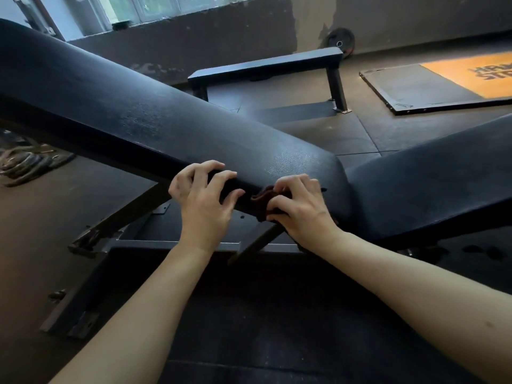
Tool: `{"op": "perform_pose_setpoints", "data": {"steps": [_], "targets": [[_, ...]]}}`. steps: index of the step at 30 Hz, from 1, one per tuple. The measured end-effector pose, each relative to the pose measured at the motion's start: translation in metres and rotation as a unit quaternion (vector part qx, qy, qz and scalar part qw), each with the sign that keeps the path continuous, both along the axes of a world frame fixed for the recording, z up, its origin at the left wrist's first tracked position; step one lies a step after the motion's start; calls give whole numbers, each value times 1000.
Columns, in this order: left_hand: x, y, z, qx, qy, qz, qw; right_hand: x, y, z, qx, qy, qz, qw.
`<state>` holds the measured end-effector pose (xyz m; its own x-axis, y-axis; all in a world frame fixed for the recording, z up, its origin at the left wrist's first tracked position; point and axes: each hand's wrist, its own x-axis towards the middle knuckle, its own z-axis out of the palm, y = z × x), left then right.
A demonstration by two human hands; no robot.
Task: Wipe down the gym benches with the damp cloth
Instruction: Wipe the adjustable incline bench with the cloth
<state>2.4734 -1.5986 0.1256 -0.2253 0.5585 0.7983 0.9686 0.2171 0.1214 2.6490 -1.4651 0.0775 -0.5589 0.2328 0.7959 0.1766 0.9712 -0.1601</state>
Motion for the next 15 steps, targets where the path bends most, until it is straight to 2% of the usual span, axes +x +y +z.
{"op": "perform_pose_setpoints", "data": {"steps": [8,15], "targets": [[1,4,-3,0,2,-19,1000,91,34,-41,-8,-38,-46,998],[10,3,-6,-24,8,-11,1000,33,18,-17,-1,-16,-16,1000]]}}
